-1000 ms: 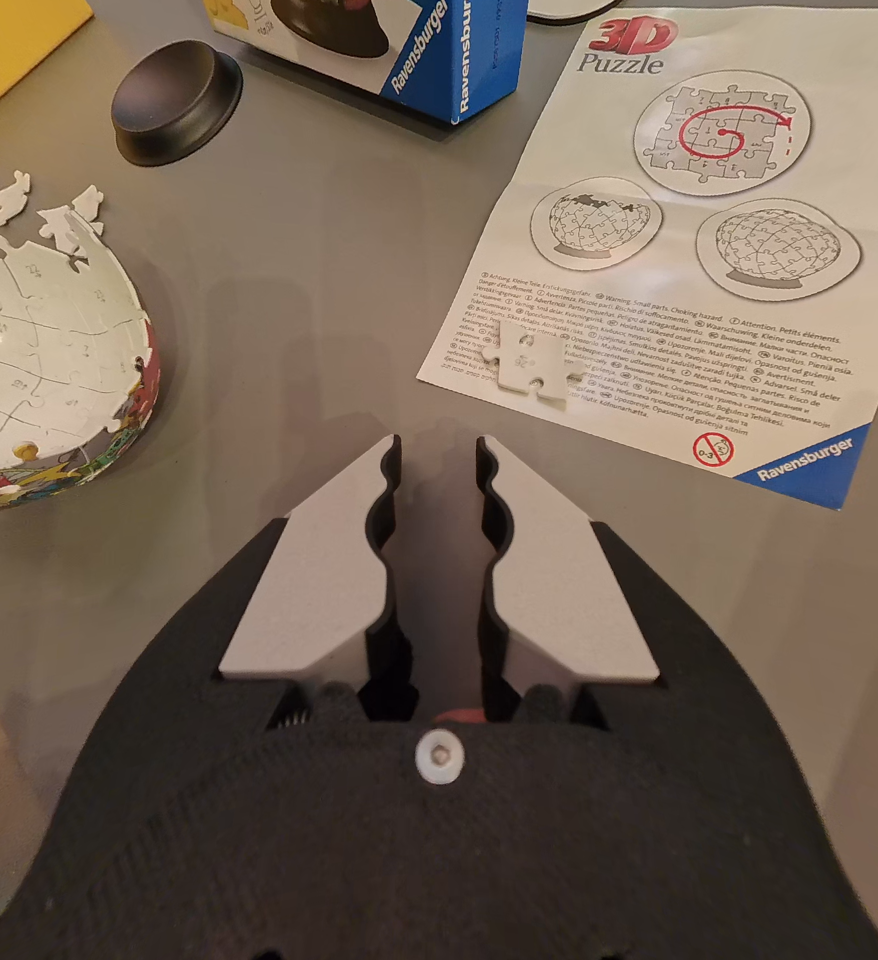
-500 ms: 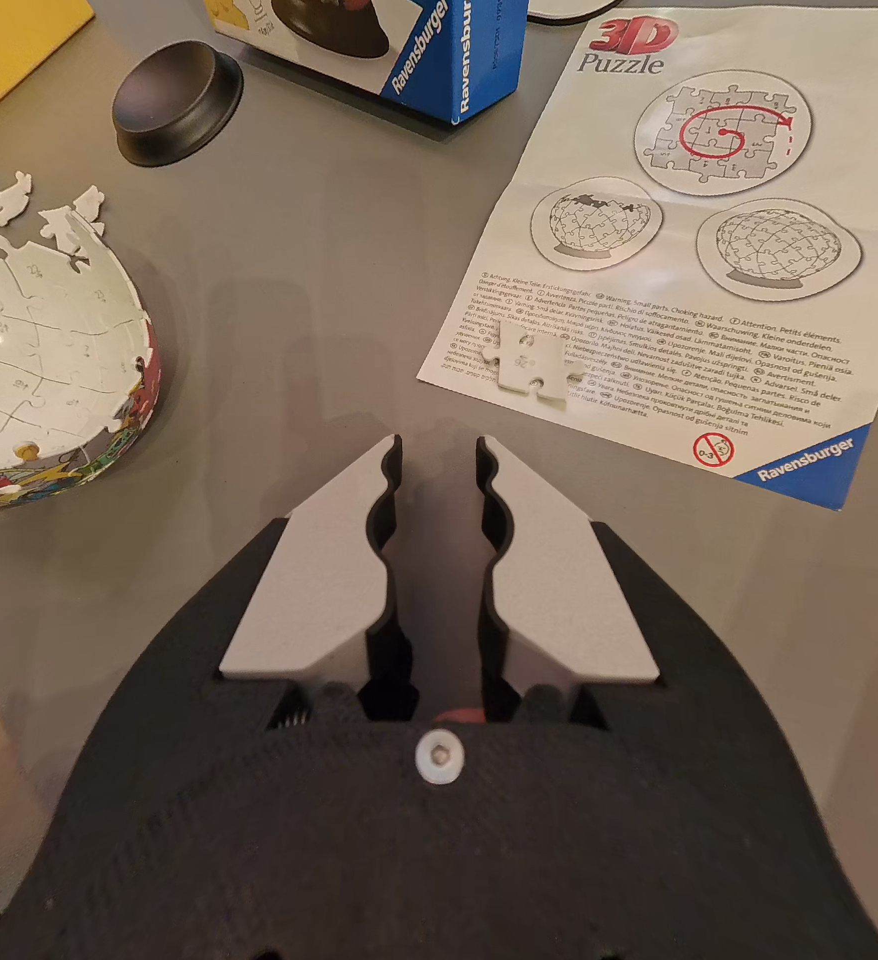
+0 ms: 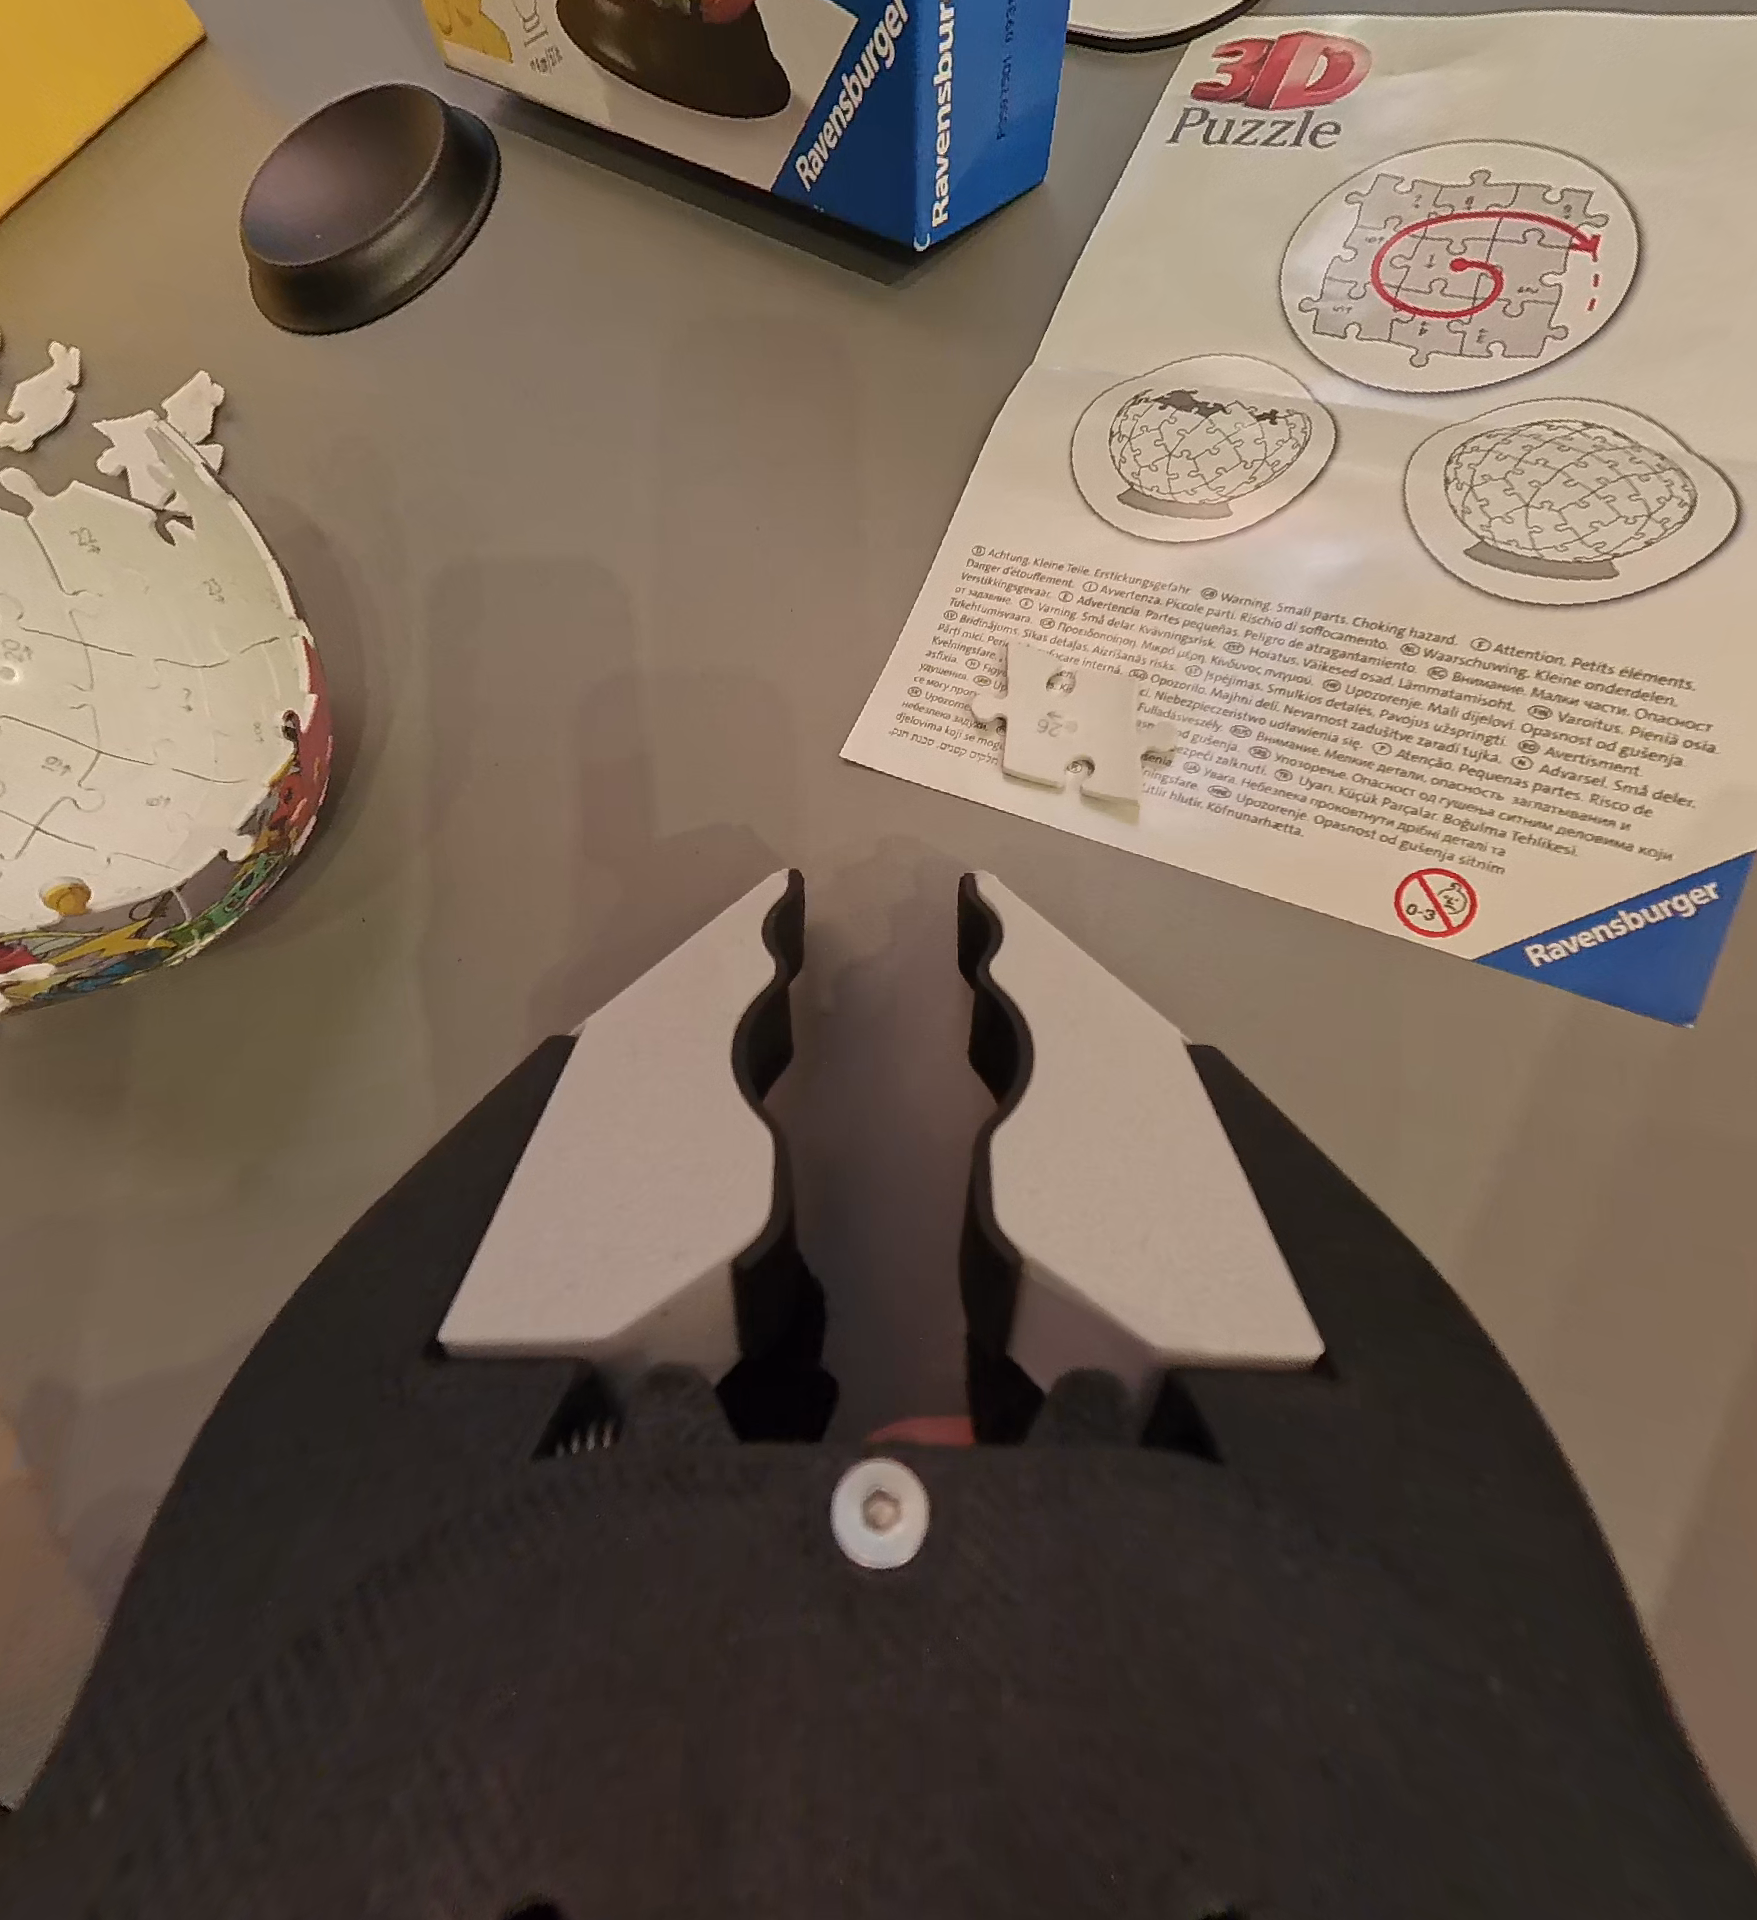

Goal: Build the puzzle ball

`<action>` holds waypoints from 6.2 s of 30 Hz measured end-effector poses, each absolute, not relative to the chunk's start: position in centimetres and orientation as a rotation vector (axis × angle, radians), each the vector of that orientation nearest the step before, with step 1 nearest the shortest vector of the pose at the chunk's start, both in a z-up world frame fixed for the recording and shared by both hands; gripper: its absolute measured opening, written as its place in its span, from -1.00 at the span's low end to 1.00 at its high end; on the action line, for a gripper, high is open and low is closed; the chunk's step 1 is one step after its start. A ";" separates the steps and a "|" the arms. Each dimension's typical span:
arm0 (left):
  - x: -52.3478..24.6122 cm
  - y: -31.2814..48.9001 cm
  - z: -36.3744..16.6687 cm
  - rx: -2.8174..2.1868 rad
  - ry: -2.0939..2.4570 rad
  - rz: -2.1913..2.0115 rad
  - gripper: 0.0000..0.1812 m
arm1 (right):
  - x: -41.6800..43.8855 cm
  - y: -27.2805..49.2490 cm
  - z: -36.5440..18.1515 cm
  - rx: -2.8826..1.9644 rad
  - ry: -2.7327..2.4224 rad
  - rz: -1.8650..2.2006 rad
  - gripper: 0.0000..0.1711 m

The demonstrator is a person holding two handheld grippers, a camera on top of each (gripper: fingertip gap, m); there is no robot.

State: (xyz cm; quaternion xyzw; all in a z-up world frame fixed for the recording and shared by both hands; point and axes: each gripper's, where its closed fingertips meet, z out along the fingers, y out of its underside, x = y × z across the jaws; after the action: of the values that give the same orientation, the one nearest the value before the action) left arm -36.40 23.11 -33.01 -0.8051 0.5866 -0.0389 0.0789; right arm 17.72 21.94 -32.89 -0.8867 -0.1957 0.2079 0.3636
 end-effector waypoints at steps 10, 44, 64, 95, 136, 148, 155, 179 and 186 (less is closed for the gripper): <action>-38.1 26.0 -33.2 -2.409 1.748 0.132 0.01 | 17.7 21.9 -32.9 -2.282 -0.503 0.541 -0.66; -36.3 24.1 -31.4 -2.355 1.784 -0.081 -0.40 | 17.6 21.8 -32.8 -2.279 -0.508 0.552 -0.64; -36.2 21.7 -33.5 -2.513 1.777 -0.147 -0.65 | 17.6 21.7 -32.8 -2.277 -0.514 0.566 -0.61; -15.6 15.2 -26.0 -2.147 1.130 -0.795 -0.98 | 17.6 21.8 -32.8 -2.279 -0.506 0.568 -0.63; -43.2 24.3 -31.9 -2.650 1.389 0.357 -0.64 | 17.4 21.6 -32.7 -2.274 -0.524 0.578 -0.58; -43.4 25.1 -34.0 -2.865 0.921 0.249 -0.93 | 17.3 21.4 -32.7 -2.270 -0.539 0.593 -0.57; -43.3 25.7 -33.1 -2.755 0.871 0.438 -0.78 | 17.2 21.3 -32.7 -2.268 -0.547 0.602 -0.56; -43.6 26.1 -33.7 -2.839 0.071 -0.037 -0.38 | 17.0 21.0 -32.3 -2.245 -0.549 0.653 -0.54; -41.4 26.1 -31.3 -2.762 0.155 -0.215 -0.70 | 16.9 20.9 -32.1 -2.229 -0.544 0.670 -0.54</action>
State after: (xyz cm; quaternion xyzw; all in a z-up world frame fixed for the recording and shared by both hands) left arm -41.45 26.09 -31.29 -0.9788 0.0548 -0.0763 0.1822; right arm 16.95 20.94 -32.06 -0.8675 -0.2118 0.2608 0.3668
